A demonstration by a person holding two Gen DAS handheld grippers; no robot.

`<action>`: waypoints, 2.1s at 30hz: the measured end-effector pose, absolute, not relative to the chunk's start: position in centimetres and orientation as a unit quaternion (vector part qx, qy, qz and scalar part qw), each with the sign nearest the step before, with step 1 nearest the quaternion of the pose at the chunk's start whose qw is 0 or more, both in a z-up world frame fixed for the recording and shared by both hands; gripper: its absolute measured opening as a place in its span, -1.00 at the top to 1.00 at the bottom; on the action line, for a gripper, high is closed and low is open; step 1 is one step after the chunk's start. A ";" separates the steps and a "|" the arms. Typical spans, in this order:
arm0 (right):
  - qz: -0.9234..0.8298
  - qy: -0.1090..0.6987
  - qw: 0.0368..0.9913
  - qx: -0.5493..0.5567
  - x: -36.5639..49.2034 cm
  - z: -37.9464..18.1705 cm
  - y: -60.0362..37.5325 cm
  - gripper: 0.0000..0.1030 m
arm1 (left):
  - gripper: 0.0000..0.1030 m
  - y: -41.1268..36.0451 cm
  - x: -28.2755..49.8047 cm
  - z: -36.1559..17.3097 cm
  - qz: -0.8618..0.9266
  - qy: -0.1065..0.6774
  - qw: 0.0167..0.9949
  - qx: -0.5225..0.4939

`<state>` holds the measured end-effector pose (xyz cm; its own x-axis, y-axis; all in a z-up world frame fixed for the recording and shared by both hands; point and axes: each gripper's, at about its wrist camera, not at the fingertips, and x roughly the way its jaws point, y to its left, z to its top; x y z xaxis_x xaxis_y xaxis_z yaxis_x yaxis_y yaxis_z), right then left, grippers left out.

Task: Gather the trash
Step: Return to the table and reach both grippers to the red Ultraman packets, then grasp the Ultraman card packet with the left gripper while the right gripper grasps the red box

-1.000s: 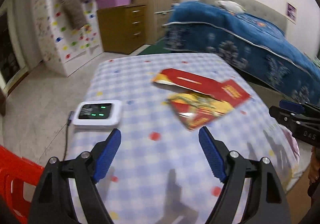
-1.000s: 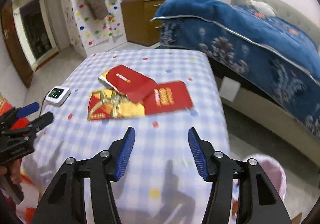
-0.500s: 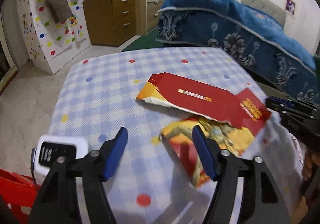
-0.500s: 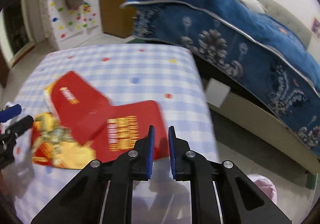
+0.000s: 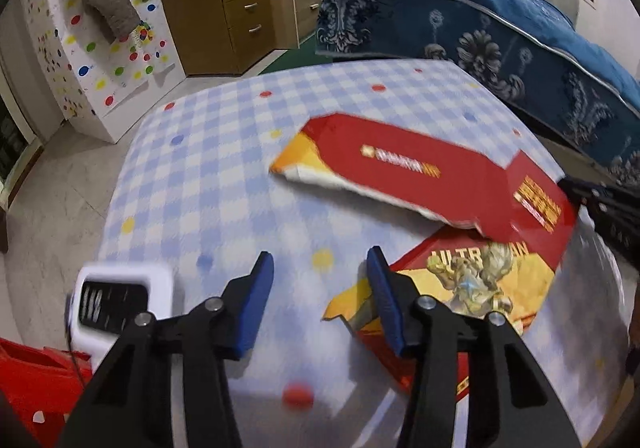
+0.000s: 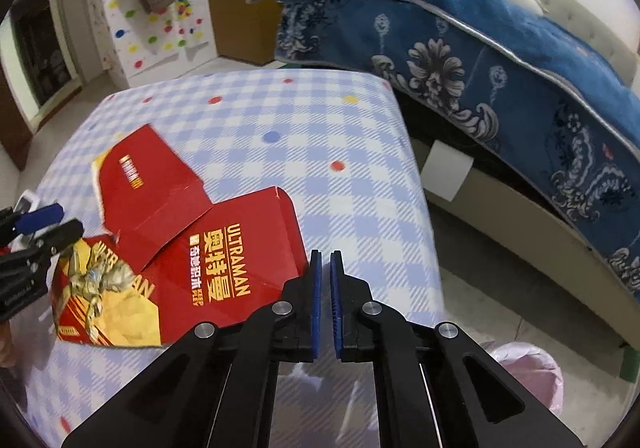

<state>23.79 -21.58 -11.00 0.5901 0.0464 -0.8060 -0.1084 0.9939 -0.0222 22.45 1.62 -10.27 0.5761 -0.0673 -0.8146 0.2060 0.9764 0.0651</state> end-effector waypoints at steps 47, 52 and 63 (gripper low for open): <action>0.077 0.380 0.921 0.036 9.6 -3.7 -22.9 -0.30 | -0.36 -2.2 8.5 -7.9 -0.216 0.394 0.888 0.104; 0.081 0.380 0.921 0.030 10.0 -3.6 -22.4 -0.30 | -0.36 0.5 8.3 -4.3 -0.172 0.342 0.921 0.069; 0.156 0.405 0.901 -0.022 15.5 -6.0 -15.3 -0.67 | -0.36 7.4 10.7 -2.6 -0.066 0.328 0.942 0.012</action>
<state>15.53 -15.30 -6.01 0.6242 0.2623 -0.7359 -0.2985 0.9506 0.0856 10.66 7.39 -2.64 0.7760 -0.1158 -0.6201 0.1312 0.9911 -0.0208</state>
